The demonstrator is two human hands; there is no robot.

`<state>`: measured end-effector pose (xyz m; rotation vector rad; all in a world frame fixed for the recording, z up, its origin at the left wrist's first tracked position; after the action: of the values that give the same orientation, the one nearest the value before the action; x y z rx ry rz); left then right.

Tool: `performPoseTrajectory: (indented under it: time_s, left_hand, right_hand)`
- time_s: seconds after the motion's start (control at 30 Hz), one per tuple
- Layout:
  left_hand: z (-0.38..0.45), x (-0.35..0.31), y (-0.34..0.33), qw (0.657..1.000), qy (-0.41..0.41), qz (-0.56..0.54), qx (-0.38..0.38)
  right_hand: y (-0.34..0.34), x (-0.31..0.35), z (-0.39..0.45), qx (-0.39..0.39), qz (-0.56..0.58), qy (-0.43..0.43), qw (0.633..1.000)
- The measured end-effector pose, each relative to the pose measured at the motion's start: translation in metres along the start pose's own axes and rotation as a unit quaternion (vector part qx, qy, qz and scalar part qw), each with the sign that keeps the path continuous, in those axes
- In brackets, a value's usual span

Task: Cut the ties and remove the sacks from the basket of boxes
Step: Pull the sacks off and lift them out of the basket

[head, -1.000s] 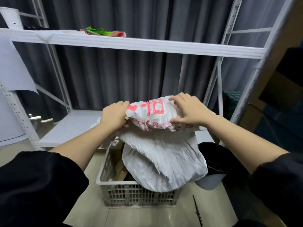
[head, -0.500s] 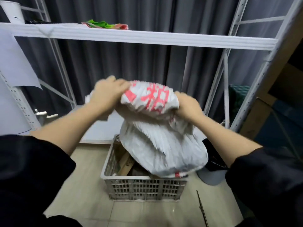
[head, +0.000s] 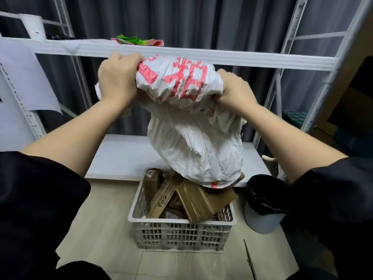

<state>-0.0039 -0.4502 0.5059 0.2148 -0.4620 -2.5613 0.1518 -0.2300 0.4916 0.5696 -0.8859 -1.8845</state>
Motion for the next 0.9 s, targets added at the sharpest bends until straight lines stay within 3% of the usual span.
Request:
performPoseTrajectory:
  time_s: [0.3, 0.5, 0.7, 0.8, 0.9]
  left_hand:
    - [-0.001, 0.011, 0.018, 1.0, -0.002, 0.0, -0.02]
    - [0.003, 0.023, 0.039, 0.994, 0.097, 0.018, -0.037]
    - [0.008, 0.025, 0.066, 0.976, 0.172, -0.036, -0.129]
    - [0.006, 0.028, 0.073, 0.992, 0.098, 0.005, -0.079]
    - [-0.002, 0.025, 0.076, 0.99, -0.12, -0.03, 0.067]
  right_hand:
    - [0.013, 0.018, -0.007, 0.01, 0.012, 0.002, 1.0]
    - [0.023, 0.042, -0.011, 0.018, 0.046, 0.021, 0.999]
    - [0.032, 0.058, -0.018, -0.035, 0.139, 0.01, 0.99]
    - [0.02, 0.063, -0.022, -0.02, 0.152, 0.005, 0.988]
    - [0.005, 0.058, -0.026, -0.017, 0.153, -0.017, 0.988]
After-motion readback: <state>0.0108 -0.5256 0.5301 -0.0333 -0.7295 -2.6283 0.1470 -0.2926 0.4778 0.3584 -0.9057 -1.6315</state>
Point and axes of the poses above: each hand's wrist, its own z-axis towards the middle knuckle, its own y-axis out of the back of the hand, x = y × z, the point moved 4 cm from there along z, towards the middle knuckle, and after that the axes turned 10 degrees about -z, right-handed, at the moved point
